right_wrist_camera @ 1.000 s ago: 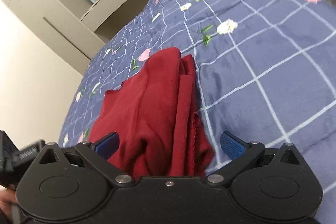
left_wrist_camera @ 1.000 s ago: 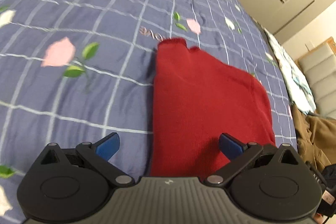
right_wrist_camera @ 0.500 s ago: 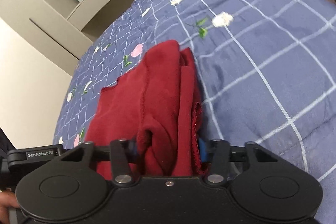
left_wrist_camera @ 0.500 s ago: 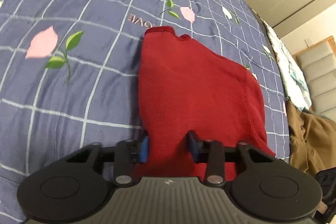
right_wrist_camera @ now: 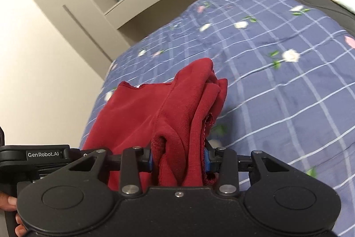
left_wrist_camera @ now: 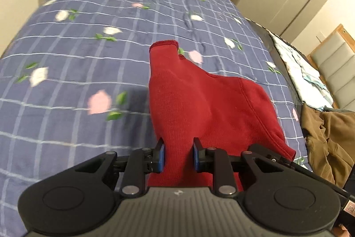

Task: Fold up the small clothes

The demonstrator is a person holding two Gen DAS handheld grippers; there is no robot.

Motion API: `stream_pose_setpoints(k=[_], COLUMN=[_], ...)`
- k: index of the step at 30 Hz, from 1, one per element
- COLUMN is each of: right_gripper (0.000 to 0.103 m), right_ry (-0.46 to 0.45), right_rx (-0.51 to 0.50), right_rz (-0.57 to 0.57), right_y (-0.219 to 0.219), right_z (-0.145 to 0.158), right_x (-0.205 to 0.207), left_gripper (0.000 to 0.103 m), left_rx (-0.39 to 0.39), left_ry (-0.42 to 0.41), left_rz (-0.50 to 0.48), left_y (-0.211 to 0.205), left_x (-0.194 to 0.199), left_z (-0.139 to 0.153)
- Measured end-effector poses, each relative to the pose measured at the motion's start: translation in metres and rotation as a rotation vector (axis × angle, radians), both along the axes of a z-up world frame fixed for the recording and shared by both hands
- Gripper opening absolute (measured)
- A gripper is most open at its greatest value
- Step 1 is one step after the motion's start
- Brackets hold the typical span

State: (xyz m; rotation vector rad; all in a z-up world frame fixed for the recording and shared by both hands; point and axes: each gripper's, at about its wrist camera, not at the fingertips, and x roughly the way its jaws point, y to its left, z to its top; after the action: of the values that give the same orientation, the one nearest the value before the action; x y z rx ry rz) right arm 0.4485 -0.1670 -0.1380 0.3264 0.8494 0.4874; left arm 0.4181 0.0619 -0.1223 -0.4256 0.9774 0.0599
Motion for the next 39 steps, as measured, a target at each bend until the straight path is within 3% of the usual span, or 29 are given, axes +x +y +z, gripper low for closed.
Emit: stream_pose_setpoints(k=[6,13,16,23,28,30,39], right_gripper=[0.040,0.040,0.041,0.045,0.056,0.058,0.082], right_ry=[0.008,0.048,0.058,0.081,0.076,0.052,-0.099], right_rx=[-0.026,-0.094,-0.139,-0.165,-0.195,-0.207,-0.197], right_rz=[0.056,0.099,0.108,0.087,0.082,0.078,0.085], right_y=[0.056,0.105,0.113,0.110,0.108,0.104,0.088], right_z=[-0.007,-0.038,-0.050,-0.061,-0.057,-0.052,0.003], right_x=[-0.040,-0.071,-0.075,-0.076,-0.076,-0.078,-0.093], left_gripper=[0.025,0.026,0.026,0.031,0.042,0.053,0.086], left_rx=[0.001,-0.003,-0.049,-0.027,-0.026,-0.017,0.072], left_ry=[0.020,0.064,0.093,0.104,0.141,0.134,0.031], left_rz=[0.078,0.130,0.156,0.126,0.143,0.144,0.150], left_y=[0.050,0.091,0.100,0.096,0.098,0.097,0.078], left_x=[-0.053,-0.089,-0.094,-0.093,-0.091,-0.093,-0.108], left_z=[-0.006,-0.043,-0.061,-0.068,-0.063,-0.057,0.002])
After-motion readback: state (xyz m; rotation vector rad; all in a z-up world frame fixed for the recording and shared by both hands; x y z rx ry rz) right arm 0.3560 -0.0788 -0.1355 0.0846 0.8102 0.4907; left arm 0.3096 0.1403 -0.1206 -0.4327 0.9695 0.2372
